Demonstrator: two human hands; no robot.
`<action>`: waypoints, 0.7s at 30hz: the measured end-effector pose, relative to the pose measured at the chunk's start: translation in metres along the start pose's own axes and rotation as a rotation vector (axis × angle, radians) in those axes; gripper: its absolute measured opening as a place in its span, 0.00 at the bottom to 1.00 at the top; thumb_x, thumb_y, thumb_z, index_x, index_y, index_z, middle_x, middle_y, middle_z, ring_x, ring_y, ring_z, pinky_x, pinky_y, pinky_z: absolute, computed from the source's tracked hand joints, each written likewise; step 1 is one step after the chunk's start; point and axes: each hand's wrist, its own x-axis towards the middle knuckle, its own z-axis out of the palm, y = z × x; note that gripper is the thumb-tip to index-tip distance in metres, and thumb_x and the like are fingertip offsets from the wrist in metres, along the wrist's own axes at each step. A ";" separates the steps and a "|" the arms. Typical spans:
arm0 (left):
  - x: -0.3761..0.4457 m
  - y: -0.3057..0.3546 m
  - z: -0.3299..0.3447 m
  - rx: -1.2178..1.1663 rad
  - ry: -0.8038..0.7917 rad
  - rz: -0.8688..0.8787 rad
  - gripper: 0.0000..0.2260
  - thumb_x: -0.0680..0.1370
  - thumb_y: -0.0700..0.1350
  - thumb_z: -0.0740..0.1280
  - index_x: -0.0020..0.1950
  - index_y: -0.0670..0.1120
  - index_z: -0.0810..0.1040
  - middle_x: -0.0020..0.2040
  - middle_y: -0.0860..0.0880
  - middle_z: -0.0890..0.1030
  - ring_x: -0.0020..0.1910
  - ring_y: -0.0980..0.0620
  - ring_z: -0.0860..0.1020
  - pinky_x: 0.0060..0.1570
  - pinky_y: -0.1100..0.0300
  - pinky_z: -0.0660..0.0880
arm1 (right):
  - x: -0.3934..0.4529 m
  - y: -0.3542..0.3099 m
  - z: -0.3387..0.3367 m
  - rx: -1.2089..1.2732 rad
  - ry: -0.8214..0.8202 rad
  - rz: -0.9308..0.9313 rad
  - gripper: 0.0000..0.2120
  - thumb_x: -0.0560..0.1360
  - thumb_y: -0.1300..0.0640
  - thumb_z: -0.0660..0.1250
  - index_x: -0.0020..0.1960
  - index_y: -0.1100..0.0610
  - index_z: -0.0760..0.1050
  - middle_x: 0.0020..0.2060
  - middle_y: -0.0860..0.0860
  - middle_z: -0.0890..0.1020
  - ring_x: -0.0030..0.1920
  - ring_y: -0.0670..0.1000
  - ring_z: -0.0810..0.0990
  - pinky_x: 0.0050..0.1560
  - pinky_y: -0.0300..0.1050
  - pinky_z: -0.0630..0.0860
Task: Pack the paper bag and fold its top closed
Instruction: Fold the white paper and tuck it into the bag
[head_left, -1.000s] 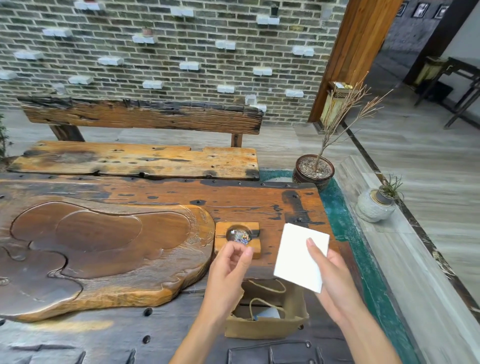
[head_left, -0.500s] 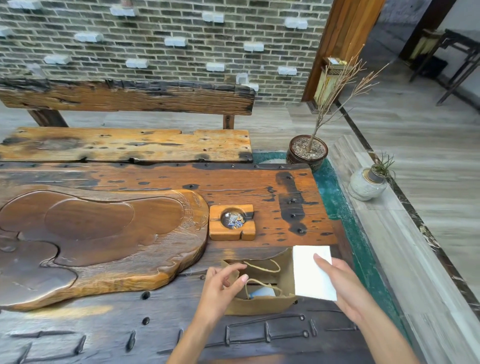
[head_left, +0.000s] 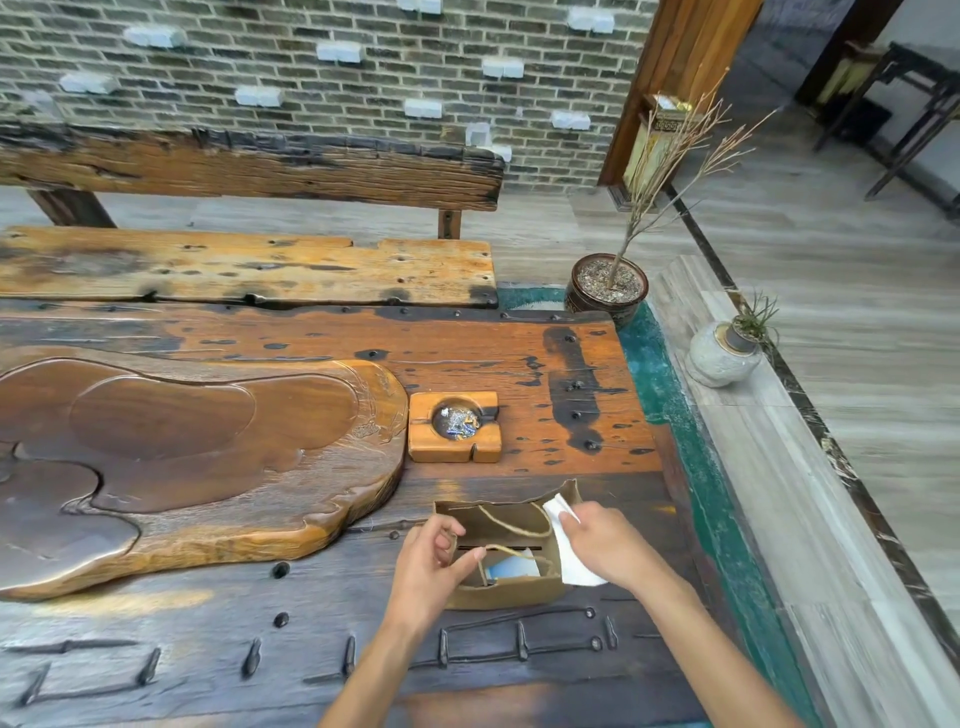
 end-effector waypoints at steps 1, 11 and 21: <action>0.000 -0.002 0.000 -0.009 0.004 -0.008 0.11 0.69 0.47 0.78 0.44 0.54 0.76 0.39 0.51 0.70 0.38 0.53 0.69 0.39 0.62 0.70 | 0.002 -0.002 0.000 -0.046 -0.036 -0.008 0.18 0.82 0.49 0.51 0.36 0.54 0.65 0.34 0.51 0.73 0.32 0.47 0.70 0.29 0.42 0.61; 0.003 -0.011 -0.011 -0.011 0.043 -0.063 0.14 0.70 0.46 0.77 0.41 0.52 0.71 0.42 0.48 0.71 0.38 0.53 0.70 0.37 0.65 0.71 | 0.023 -0.034 0.022 -0.274 -0.247 -0.064 0.17 0.79 0.63 0.52 0.32 0.56 0.63 0.47 0.62 0.76 0.46 0.57 0.74 0.45 0.46 0.72; 0.012 -0.014 -0.022 0.009 0.064 -0.107 0.17 0.71 0.41 0.76 0.39 0.52 0.67 0.42 0.49 0.71 0.33 0.54 0.68 0.36 0.62 0.68 | 0.068 -0.041 0.053 -0.128 -0.349 -0.010 0.24 0.84 0.49 0.49 0.72 0.63 0.66 0.71 0.60 0.70 0.69 0.58 0.70 0.66 0.47 0.67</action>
